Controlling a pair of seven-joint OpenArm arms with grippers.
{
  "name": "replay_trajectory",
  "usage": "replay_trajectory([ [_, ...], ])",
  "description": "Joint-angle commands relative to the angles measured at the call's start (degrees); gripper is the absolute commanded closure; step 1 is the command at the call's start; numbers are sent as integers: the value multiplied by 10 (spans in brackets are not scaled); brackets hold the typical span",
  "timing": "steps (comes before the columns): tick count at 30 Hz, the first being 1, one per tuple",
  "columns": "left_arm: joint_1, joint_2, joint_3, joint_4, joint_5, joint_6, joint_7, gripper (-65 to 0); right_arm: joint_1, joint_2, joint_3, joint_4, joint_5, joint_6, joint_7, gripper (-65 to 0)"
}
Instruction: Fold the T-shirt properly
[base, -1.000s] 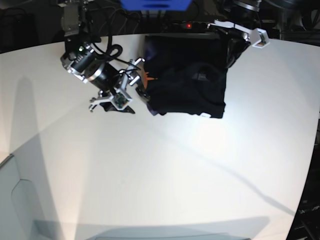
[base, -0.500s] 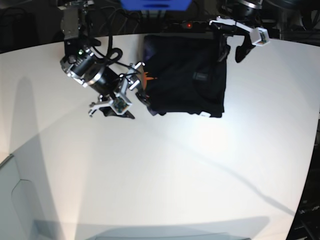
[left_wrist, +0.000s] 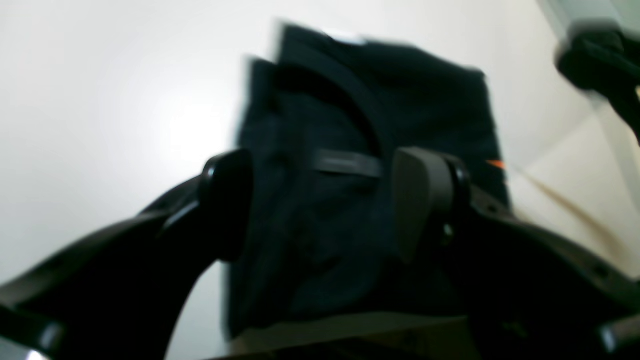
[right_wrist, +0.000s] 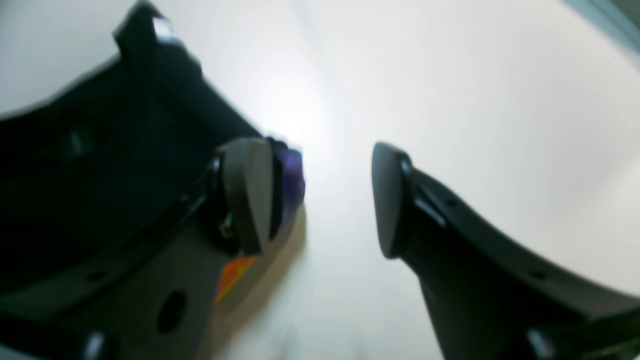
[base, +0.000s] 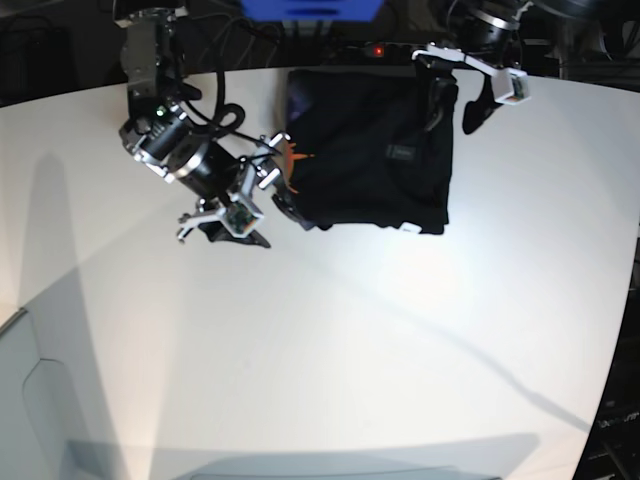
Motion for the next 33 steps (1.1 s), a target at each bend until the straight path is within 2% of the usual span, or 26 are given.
replay_trajectory([
  [1,5,-2,-4,7,-2,1,0,-421,5,-1,-1,3,9,6,13,-331],
  [5,-10,1,-5,7,-3,1,52,-421,6,1,-1,-6,9,6,13,-331],
  [15,-10,2,-1,-10,-8,2,59,-421,5,1,-1,-7,9,6,13,-330],
  [18,-10,13,0,-10,-3,2,59,-412,5,1,-1,-7,9,6,13,-330],
  [19,-10,16,-3,-10,-3,2,59,-389,5,1,-1,-7,9,6,13,-330],
  [21,-10,22,-3,-12,-3,1,60,-303,4,1,-2,-7,9,6,13,-330],
  [26,-17,23,0,-26,-8,2,60,-23,3,1,-2,-8,9,6,13,-330],
  [27,-16,23,0,-27,-8,2,60,0,3,1,-2,-8,9,6,13,-330],
  [31,1,25,-5,-12,-9,2,49,0,1,2,-2,-8,9,6,13,-330],
  [33,12,43,-6,3,-9,1,25,0,1,3,-2,-8,9,6,13,-330],
])
